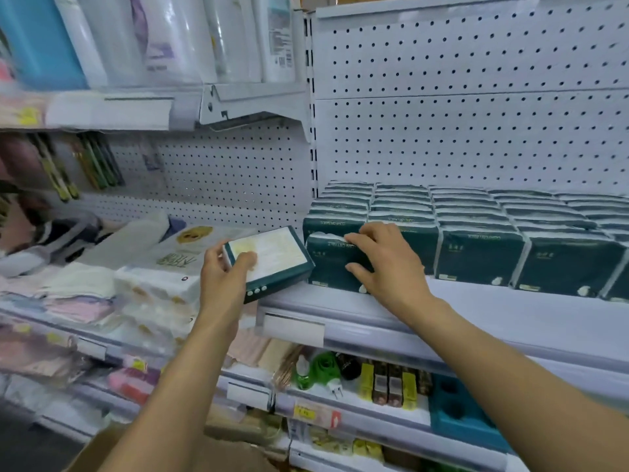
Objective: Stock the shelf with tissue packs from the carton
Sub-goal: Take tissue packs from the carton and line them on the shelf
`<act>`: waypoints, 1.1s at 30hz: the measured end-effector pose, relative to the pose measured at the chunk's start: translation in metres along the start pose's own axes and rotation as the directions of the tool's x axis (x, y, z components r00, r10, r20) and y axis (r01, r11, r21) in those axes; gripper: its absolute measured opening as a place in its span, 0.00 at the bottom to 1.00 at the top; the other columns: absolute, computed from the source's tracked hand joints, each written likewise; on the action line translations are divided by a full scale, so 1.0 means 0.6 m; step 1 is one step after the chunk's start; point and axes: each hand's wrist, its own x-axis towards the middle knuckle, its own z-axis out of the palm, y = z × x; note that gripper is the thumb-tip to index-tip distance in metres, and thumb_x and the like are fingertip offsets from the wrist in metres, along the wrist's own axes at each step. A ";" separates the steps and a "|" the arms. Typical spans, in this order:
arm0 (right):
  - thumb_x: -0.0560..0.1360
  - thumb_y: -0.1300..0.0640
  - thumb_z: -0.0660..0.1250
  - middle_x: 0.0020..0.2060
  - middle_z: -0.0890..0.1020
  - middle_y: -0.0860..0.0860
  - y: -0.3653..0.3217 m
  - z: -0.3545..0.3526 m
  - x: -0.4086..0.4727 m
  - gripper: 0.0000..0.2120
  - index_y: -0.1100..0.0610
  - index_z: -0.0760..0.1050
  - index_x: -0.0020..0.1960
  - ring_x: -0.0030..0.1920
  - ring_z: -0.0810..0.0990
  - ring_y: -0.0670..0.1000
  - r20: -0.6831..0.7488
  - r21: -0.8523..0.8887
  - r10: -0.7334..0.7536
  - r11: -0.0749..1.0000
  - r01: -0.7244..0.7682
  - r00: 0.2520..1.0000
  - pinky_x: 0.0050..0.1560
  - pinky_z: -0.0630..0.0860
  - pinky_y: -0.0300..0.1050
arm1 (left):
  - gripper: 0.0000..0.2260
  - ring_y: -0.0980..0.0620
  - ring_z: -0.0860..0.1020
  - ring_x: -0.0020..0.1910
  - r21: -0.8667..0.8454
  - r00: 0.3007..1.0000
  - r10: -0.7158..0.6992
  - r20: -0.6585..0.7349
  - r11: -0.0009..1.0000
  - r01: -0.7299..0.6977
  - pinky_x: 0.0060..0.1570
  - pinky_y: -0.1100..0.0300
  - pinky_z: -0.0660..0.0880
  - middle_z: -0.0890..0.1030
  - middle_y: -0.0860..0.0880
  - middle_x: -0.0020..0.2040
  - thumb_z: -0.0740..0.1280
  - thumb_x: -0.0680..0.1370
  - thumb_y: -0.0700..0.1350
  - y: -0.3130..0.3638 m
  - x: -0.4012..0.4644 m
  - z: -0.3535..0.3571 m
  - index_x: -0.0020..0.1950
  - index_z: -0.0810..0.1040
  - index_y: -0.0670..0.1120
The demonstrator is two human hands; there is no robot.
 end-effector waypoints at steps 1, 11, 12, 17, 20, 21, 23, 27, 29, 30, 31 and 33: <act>0.70 0.56 0.76 0.54 0.77 0.53 -0.002 0.011 0.010 0.22 0.57 0.78 0.62 0.55 0.74 0.56 -0.030 -0.020 -0.016 1.000 0.015 0.999 0.43 0.77 0.49 | 0.18 0.52 0.79 0.48 -0.009 1.000 -0.006 0.006 1.000 0.006 0.41 0.59 0.75 0.79 0.48 0.55 0.68 0.78 0.41 -0.001 0.007 -0.003 0.67 0.71 0.48; 0.66 0.53 0.79 0.54 0.77 0.55 -0.001 0.042 0.054 0.24 0.56 0.79 0.59 0.54 0.73 0.58 -0.104 -0.220 -0.020 0.976 -0.003 0.994 0.51 0.72 0.53 | 0.11 0.51 0.81 0.48 -0.023 0.992 -0.057 0.116 0.998 0.060 0.38 0.59 0.78 0.82 0.47 0.53 0.67 0.79 0.41 -0.006 0.039 -0.004 0.61 0.75 0.49; 0.66 0.53 0.79 0.56 0.77 0.55 -0.003 0.040 0.053 0.26 0.55 0.77 0.62 0.56 0.72 0.58 -0.116 -0.229 -0.024 0.973 -0.003 0.993 0.52 0.72 0.54 | 0.10 0.51 0.82 0.47 -0.036 0.990 -0.062 0.123 0.997 0.067 0.38 0.59 0.78 0.82 0.47 0.53 0.66 0.79 0.41 -0.005 0.039 -0.003 0.60 0.76 0.49; 0.65 0.56 0.77 0.69 0.68 0.55 -0.017 0.027 0.032 0.40 0.53 0.63 0.74 0.66 0.67 0.57 -0.122 -0.169 -0.200 0.969 0.178 0.972 0.63 0.67 0.55 | 0.06 0.54 0.81 0.42 -0.123 0.986 -0.055 0.155 0.990 0.074 0.34 0.61 0.77 0.83 0.49 0.46 0.64 0.80 0.41 0.006 0.030 -0.002 0.52 0.78 0.51; 0.66 0.55 0.77 0.71 0.68 0.54 -0.023 0.032 0.022 0.40 0.52 0.63 0.74 0.69 0.66 0.57 -0.022 -0.129 -0.380 0.918 0.374 0.925 0.65 0.67 0.54 | 0.06 0.51 0.80 0.44 -0.140 0.987 -0.023 0.160 0.989 0.046 0.36 0.59 0.76 0.82 0.48 0.46 0.64 0.80 0.41 0.012 0.023 0.001 0.50 0.78 0.51; 0.67 0.56 0.77 0.71 0.68 0.55 -0.024 0.037 0.020 0.39 0.52 0.64 0.73 0.69 0.65 0.57 -0.001 -0.097 -0.405 0.910 0.403 0.914 0.65 0.69 0.54 | 0.06 0.51 0.80 0.44 -0.141 0.987 -0.021 0.162 0.989 0.045 0.36 0.58 0.76 0.82 0.48 0.47 0.64 0.80 0.41 0.015 0.020 0.002 0.51 0.78 0.51; 0.69 0.57 0.76 0.72 0.67 0.53 -0.026 0.043 0.018 0.37 0.50 0.64 0.73 0.70 0.64 0.55 0.015 0.021 -0.349 0.937 0.349 0.937 0.59 0.75 0.57 | 0.08 0.51 0.80 0.44 -0.145 0.986 -0.018 0.169 0.989 0.042 0.36 0.58 0.76 0.82 0.47 0.49 0.63 0.80 0.40 0.023 0.016 0.006 0.53 0.79 0.52; 0.72 0.53 0.73 0.72 0.65 0.49 -0.036 0.037 0.019 0.31 0.47 0.65 0.72 0.70 0.66 0.53 -0.022 0.236 -0.238 0.943 0.236 0.971 0.53 0.79 0.59 | 0.10 0.51 0.80 0.43 -0.146 0.974 -0.008 0.225 0.988 0.041 0.33 0.60 0.76 0.82 0.47 0.49 0.61 0.81 0.42 0.044 0.008 0.011 0.56 0.80 0.52; 0.73 0.50 0.72 0.68 0.71 0.49 -0.044 0.029 0.018 0.23 0.50 0.73 0.66 0.66 0.71 0.52 -0.067 0.348 -0.215 0.910 0.225 0.974 0.54 0.78 0.56 | 0.11 0.51 0.80 0.39 -0.150 0.958 -0.038 0.284 0.985 0.083 0.28 0.62 0.74 0.82 0.46 0.48 0.59 0.83 0.49 0.051 0.001 0.013 0.57 0.79 0.50; 0.72 0.50 0.73 0.63 0.75 0.48 -0.049 0.021 0.017 0.20 0.51 0.76 0.62 0.62 0.74 0.51 -0.054 0.442 -0.137 0.885 0.146 0.989 0.53 0.78 0.53 | 0.16 0.51 0.79 0.36 -0.155 0.948 -0.043 0.317 0.983 0.096 0.26 0.62 0.71 0.82 0.45 0.48 0.55 0.84 0.55 0.051 -0.001 0.012 0.58 0.79 0.48; 0.72 0.50 0.74 0.57 0.79 0.48 -0.058 0.008 0.016 0.17 0.52 0.77 0.59 0.56 0.77 0.50 -0.009 0.553 -0.019 0.833 0.021 1.000 0.50 0.78 0.51 | 0.23 0.50 0.77 0.34 -0.162 0.935 -0.041 0.351 0.981 0.104 0.24 0.62 0.69 0.82 0.43 0.48 0.51 0.84 0.59 0.050 -0.002 0.012 0.59 0.79 0.46; 0.72 0.53 0.75 0.47 0.83 0.50 -0.068 -0.014 0.017 0.13 0.54 0.79 0.55 0.45 0.81 0.52 0.128 0.735 0.186 0.641 -0.219 0.974 0.45 0.80 0.52 | 0.30 0.51 0.75 0.30 -0.155 0.911 -0.038 0.410 0.982 0.110 0.23 0.61 0.66 0.82 0.44 0.48 0.46 0.82 0.65 0.044 -0.003 0.015 0.61 0.77 0.44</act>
